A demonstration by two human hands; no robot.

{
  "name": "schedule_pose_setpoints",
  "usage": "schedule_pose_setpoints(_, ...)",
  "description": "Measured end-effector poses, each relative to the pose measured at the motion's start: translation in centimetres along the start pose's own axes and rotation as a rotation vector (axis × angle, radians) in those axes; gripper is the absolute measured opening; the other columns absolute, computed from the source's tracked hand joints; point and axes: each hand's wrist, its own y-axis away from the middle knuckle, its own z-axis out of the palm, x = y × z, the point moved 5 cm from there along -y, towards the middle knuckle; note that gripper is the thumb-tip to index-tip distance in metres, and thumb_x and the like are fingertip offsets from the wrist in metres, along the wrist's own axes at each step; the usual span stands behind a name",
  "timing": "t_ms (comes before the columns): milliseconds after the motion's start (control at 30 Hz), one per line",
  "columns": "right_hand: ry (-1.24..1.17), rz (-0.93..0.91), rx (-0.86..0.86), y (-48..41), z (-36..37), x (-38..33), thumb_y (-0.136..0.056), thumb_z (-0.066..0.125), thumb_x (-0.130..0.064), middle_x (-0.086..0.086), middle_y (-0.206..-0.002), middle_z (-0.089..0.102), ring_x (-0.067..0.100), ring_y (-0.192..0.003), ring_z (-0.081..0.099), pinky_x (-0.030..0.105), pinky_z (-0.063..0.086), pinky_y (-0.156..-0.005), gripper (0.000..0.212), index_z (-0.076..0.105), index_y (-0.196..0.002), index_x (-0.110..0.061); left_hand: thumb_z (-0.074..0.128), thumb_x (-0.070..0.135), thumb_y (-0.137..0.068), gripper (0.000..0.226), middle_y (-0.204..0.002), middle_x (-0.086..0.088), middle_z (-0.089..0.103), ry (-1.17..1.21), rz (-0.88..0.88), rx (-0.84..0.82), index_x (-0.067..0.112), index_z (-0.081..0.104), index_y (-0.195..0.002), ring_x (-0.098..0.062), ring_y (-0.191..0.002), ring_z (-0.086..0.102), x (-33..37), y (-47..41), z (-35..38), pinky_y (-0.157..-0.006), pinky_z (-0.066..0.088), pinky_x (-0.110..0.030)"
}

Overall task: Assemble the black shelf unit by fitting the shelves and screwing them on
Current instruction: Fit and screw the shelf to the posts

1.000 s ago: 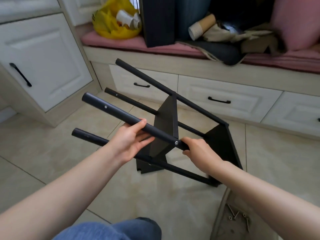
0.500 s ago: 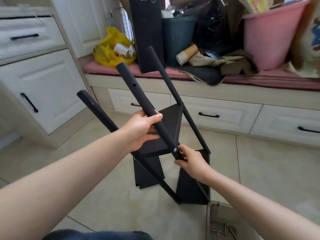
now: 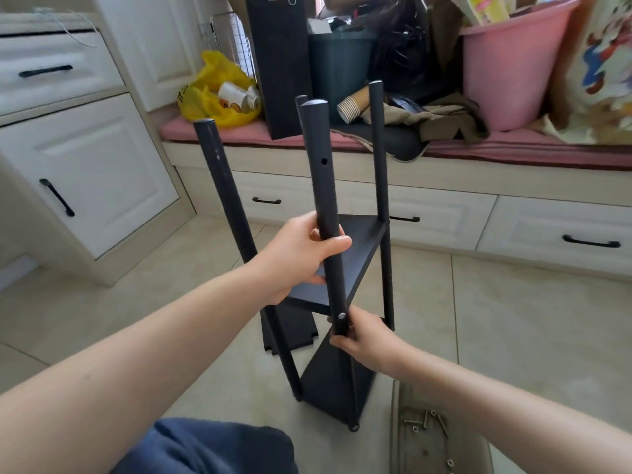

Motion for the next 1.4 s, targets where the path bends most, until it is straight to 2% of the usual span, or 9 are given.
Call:
schedule_pose_setpoints(133, 0.047, 0.025, -0.033, 2.6, -0.1, 0.6, -0.089, 0.067, -0.012, -0.002, -0.106, 0.066, 0.017, -0.100, 0.064, 0.035, 0.053, -0.094, 0.019, 0.055, -0.101, -0.021, 0.067, 0.018, -0.097, 0.007, -0.098, 0.001, 0.065, -0.042, 0.000, -0.054, 0.021, 0.061, -0.098, -0.014, -0.100, 0.066, 0.2, 1.9, 1.9, -0.082, 0.063, -0.043)
schedule_pose_setpoints(500, 0.159, 0.054, -0.020, 8.5, -4.3, 4.1, -0.090, 0.063, -0.003, -0.004, -0.101, 0.068, 0.012, -0.097, 0.065, 0.036, 0.053, -0.093, 0.027, 0.056, -0.111, -0.019, 0.069, 0.024, -0.095, 0.010, -0.099, 0.005, 0.064, 0.020, 0.067, -0.071, 0.028, 0.061, -0.097, -0.008, -0.089, 0.070, -0.6, 4.0, 7.4, -0.077, 0.064, -0.034)
schedule_pose_setpoints(633, 0.148, 0.085, 0.022, 9.1, -5.3, 5.2, -0.090, 0.062, -0.002, -0.004, -0.101, 0.067, 0.013, -0.098, 0.064, 0.037, 0.053, -0.094, 0.028, 0.057, -0.111, -0.020, 0.068, 0.026, -0.096, 0.010, -0.104, 0.002, 0.064, -0.021, 0.081, -0.091, 0.027, 0.059, -0.100, -0.011, -0.093, 0.070, 0.1, 3.7, 9.0, -0.076, 0.064, -0.032)
schedule_pose_setpoints(800, 0.099, 0.114, 0.084, 9.1, -5.2, 5.8, -0.089, 0.067, -0.003, -0.011, -0.096, 0.065, 0.008, -0.094, 0.063, 0.030, 0.053, -0.091, 0.030, 0.056, -0.100, -0.028, 0.067, 0.023, -0.097, 0.011, -0.106, 0.001, 0.065, -0.059, 0.098, -0.156, 0.023, 0.058, -0.103, -0.015, -0.098, 0.070, 1.2, 3.0, 9.8, -0.079, 0.063, -0.034)
schedule_pose_setpoints(933, 0.105, 0.098, 0.079, 8.4, -4.7, 5.2, -0.089, 0.070, -0.009, -0.015, -0.096, 0.063, 0.000, -0.085, 0.059, 0.010, 0.046, -0.072, 0.030, 0.056, -0.107, -0.030, 0.066, 0.022, -0.097, 0.011, -0.099, 0.007, 0.061, -0.105, 0.104, -0.209, 0.027, 0.057, -0.100, -0.015, -0.095, 0.069, 1.6, 2.5, 9.6, -0.082, 0.063, -0.039)
schedule_pose_setpoints(1067, 0.195, 0.129, -0.018, 6.8, -5.3, 4.3, -0.088, 0.069, -0.012, 0.000, -0.109, 0.071, 0.015, -0.100, 0.067, 0.025, 0.054, -0.085, 0.026, 0.067, -0.114, -0.014, 0.065, 0.022, -0.098, 0.008, -0.100, 0.006, 0.061, -0.165, 0.098, -0.262, 0.024, 0.058, -0.100, -0.015, -0.094, 0.070, 1.6, 2.1, 8.1, -0.082, 0.063, -0.040)
schedule_pose_setpoints(1233, 0.319, 0.297, -0.108, 5.4, -9.3, 4.5, -0.095, 0.063, -0.029, 0.005, -0.116, 0.070, 0.018, -0.102, 0.065, 0.026, 0.052, -0.084, 0.031, 0.070, -0.118, -0.009, 0.057, 0.036, -0.100, 0.008, -0.104, 0.001, 0.062, -0.228, 0.101, -0.265, 0.027, 0.057, -0.101, -0.014, -0.103, 0.066, 1.3, 2.0, 5.5, -0.080, 0.064, -0.039)
schedule_pose_setpoints(1333, 0.253, 0.363, -0.026, 4.3, -12.3, 4.3, -0.099, 0.057, -0.030, 0.014, -0.115, 0.068, 0.021, -0.094, 0.061, 0.034, 0.052, -0.080, 0.037, 0.065, -0.123, -0.003, 0.057, 0.037, -0.101, 0.012, -0.100, 0.004, 0.064, -0.274, 0.094, -0.290, 0.025, 0.059, -0.101, -0.010, -0.099, 0.066, 0.7, 2.0, 3.9, -0.080, 0.063, -0.038)
schedule_pose_setpoints(1400, 0.178, 0.384, 0.080, 3.3, -14.4, 3.9, -0.099, 0.054, -0.030, 0.021, -0.103, 0.067, 0.022, -0.082, 0.054, 0.036, 0.050, -0.069, 0.044, 0.059, -0.123, 0.006, 0.057, 0.036, -0.101, 0.011, -0.097, 0.005, 0.065, -0.270, 0.077, -0.308, 0.025, 0.060, -0.099, -0.010, -0.099, 0.067, 0.2, 2.2, 3.0, -0.081, 0.063, -0.038)
